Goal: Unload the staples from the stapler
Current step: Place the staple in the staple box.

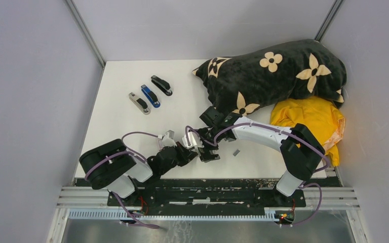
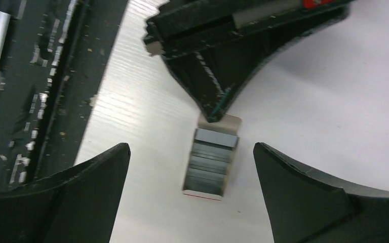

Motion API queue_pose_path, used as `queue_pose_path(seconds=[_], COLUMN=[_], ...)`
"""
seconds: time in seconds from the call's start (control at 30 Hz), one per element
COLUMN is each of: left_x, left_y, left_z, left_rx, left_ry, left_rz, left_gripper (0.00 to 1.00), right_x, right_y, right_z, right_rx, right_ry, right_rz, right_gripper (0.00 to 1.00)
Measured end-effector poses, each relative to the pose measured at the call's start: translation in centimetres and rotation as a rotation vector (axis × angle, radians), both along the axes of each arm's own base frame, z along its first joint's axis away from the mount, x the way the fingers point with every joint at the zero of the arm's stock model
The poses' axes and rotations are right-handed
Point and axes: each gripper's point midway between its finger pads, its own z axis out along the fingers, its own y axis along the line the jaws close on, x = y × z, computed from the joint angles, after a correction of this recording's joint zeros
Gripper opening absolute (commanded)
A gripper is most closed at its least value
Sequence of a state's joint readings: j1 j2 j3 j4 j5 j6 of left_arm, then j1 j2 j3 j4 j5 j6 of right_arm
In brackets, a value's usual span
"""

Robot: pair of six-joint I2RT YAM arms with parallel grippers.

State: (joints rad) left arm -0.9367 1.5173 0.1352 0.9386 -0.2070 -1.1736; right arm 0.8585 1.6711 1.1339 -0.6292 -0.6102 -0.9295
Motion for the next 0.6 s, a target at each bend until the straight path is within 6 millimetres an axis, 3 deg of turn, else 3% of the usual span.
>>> queue_pose_path(seconds=[0.27, 0.6], left_x=[-0.3, -0.3], left_y=[-0.4, -0.4], left_z=[0.1, 0.2], left_rx=[-0.026, -0.03], left_ry=[-0.006, -0.008], left_rz=[-0.025, -0.026], left_gripper=[0.03, 0.03], right_x=[2.8, 3.4], right_y=[0.4, 1.0], right_z=[-1.4, -3.0], right_rx=[-0.014, -0.048], right_ry=[-0.123, -0.142], right_rz=[-0.048, -0.082], right_gripper=[0.99, 0.94])
